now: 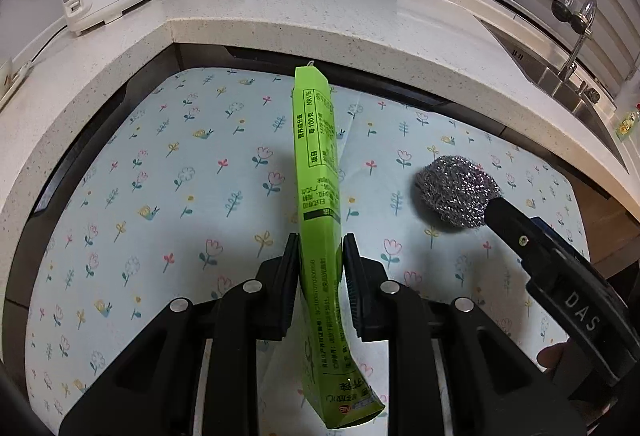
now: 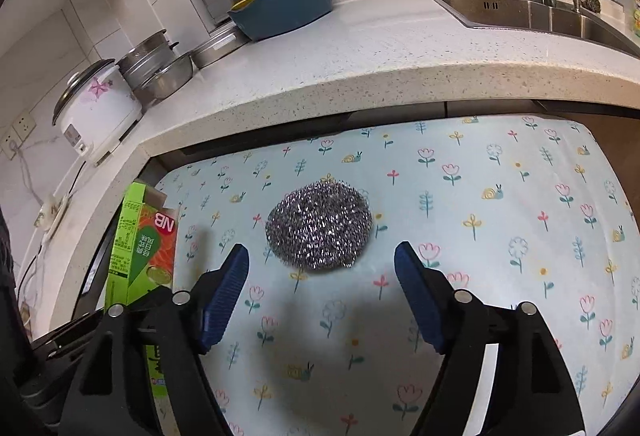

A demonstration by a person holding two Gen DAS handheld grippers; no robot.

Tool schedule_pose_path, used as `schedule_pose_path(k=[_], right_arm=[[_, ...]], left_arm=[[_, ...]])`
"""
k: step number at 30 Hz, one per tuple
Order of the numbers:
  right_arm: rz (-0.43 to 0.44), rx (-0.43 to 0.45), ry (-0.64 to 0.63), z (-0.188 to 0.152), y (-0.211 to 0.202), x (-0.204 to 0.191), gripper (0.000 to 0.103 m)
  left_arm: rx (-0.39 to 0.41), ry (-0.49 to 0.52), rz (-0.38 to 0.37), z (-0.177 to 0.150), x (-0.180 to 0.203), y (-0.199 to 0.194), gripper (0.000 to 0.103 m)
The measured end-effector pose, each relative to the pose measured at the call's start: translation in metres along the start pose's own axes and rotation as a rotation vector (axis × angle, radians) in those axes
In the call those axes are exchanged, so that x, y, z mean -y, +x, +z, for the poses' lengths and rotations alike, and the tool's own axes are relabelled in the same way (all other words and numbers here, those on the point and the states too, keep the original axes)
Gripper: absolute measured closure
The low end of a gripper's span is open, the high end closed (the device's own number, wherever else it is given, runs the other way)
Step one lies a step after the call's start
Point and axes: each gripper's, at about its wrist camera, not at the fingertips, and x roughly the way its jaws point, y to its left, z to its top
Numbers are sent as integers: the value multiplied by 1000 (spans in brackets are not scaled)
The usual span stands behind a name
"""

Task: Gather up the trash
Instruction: 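Grasp the green NB juice carton with the left tool while the right tool grasps the steel wool, then carry the carton and steel wool over the bin and open both tools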

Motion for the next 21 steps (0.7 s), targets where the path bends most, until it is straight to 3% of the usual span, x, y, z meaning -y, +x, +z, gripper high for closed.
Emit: schedule_pose_path(k=[9, 12, 21], right_arm=[[-58, -46, 2, 13, 51, -9, 22], [-44, -68, 15, 9, 61, -6, 35], [-51, 9, 25, -2, 17, 0, 39]], left_arm=[[14, 46, 3, 19, -2, 22, 82], [11, 48, -3, 19, -4, 23, 82], [17, 55, -24, 7, 9, -1, 82]])
